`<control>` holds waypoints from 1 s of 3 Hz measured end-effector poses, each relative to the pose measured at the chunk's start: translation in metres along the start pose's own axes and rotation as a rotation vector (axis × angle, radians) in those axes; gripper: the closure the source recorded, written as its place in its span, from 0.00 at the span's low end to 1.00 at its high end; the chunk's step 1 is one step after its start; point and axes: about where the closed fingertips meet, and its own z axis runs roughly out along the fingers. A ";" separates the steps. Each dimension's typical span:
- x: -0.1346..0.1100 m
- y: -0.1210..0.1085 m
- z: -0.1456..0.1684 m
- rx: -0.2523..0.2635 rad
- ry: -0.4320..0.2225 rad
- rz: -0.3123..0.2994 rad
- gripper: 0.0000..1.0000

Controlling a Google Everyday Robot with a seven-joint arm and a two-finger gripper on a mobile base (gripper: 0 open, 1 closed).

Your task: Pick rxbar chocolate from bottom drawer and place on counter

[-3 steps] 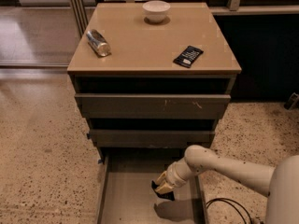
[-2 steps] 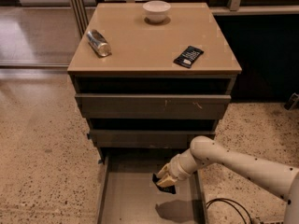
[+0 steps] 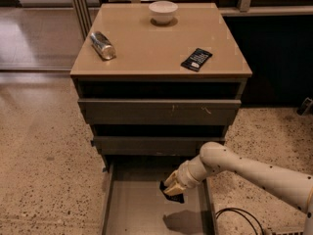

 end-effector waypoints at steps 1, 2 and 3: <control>-0.029 -0.004 -0.045 0.040 -0.024 0.020 1.00; -0.066 -0.009 -0.112 0.086 -0.037 0.014 1.00; -0.108 -0.004 -0.183 0.108 -0.043 -0.015 1.00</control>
Offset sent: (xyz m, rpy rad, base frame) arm 0.0457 -0.0487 0.2267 0.0196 -0.1178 -0.1043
